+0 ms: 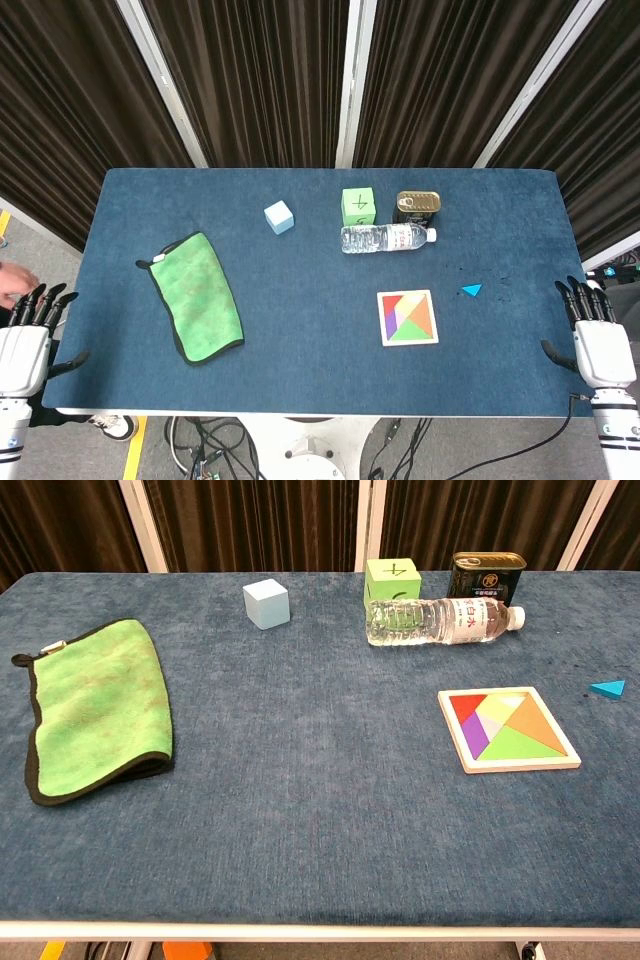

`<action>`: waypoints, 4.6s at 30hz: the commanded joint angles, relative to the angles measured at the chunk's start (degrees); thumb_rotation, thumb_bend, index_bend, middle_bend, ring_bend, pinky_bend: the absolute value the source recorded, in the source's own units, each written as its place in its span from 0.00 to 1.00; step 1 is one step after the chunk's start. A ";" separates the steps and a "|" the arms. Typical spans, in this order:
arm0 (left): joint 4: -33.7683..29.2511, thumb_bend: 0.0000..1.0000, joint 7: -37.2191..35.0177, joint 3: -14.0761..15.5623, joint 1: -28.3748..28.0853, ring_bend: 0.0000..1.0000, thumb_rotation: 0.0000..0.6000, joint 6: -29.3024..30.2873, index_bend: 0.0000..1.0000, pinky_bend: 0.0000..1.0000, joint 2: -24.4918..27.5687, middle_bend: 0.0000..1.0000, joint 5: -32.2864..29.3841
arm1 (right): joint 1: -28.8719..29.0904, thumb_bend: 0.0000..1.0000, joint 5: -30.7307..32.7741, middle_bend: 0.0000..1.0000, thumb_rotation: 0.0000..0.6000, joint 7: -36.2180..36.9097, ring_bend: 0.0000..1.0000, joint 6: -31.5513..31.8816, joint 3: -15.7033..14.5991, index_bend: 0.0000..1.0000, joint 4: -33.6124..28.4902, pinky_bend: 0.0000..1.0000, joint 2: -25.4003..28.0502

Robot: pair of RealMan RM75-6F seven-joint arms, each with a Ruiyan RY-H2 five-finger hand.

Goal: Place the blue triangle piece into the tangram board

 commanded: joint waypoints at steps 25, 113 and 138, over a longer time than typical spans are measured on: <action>0.59 0.04 -0.73 -0.02 -0.35 0.01 1.00 -0.18 0.19 0.12 -0.31 0.11 0.70 | 11.37 0.14 4.78 0.00 1.00 -4.64 0.00 -20.41 1.96 0.00 0.89 0.00 4.67; 4.83 0.04 -5.22 1.00 -0.28 0.01 1.00 -2.83 0.19 0.12 -1.24 0.11 -0.62 | 26.53 0.22 5.12 0.02 1.00 -6.79 0.00 -31.73 0.29 0.56 17.36 0.00 -10.19; 6.39 0.04 -7.27 0.97 -0.03 0.01 1.00 -2.56 0.19 0.12 -1.54 0.11 -0.62 | 34.12 0.23 9.82 0.02 1.00 -13.57 0.00 -39.29 1.98 0.56 3.90 0.00 -8.26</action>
